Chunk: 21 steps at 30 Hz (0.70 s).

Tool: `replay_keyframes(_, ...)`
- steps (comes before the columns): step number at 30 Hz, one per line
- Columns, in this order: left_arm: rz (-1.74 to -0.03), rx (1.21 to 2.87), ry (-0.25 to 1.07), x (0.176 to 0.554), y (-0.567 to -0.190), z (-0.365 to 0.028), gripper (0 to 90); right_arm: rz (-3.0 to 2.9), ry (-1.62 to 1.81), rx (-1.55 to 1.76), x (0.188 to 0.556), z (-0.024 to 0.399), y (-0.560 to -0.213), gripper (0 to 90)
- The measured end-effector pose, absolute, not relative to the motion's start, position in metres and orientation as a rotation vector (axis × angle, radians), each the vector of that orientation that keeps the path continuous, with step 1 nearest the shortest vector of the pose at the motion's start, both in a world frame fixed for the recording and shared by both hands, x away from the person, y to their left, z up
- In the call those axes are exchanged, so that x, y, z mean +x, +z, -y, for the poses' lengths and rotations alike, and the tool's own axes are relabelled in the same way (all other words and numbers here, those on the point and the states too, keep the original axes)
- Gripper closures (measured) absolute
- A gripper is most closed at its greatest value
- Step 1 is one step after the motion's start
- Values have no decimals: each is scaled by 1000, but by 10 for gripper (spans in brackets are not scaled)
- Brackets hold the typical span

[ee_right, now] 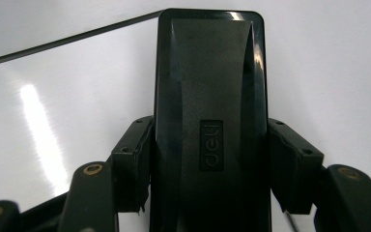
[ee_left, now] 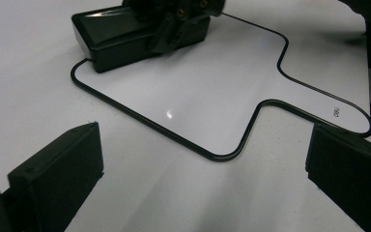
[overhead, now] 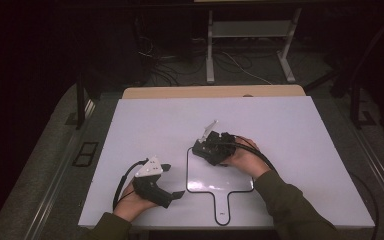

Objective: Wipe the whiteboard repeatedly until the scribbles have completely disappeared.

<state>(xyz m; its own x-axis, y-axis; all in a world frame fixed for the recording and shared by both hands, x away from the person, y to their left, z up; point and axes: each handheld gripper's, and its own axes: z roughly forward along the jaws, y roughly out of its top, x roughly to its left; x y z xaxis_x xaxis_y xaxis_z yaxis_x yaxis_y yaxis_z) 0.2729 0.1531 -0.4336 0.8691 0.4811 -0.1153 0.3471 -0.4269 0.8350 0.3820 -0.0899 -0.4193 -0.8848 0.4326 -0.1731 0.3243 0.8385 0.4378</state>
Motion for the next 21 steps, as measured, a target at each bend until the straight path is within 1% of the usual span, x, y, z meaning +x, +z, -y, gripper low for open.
replay_keyframes(5,-604,2057,170,273,-434,-152,0,-2762,603,526,366,91,-420,388)
replay_keyframes(9,-603,2059,171,273,-434,-152,0,-2768,601,516,362,94,-419,388)
replay_keyframes(13,-603,2056,172,272,-434,-152,0,-2770,612,564,368,102,-420,388)
replay_keyframes(21,-603,2057,171,273,-434,-153,0,-2719,603,710,393,129,-421,388)
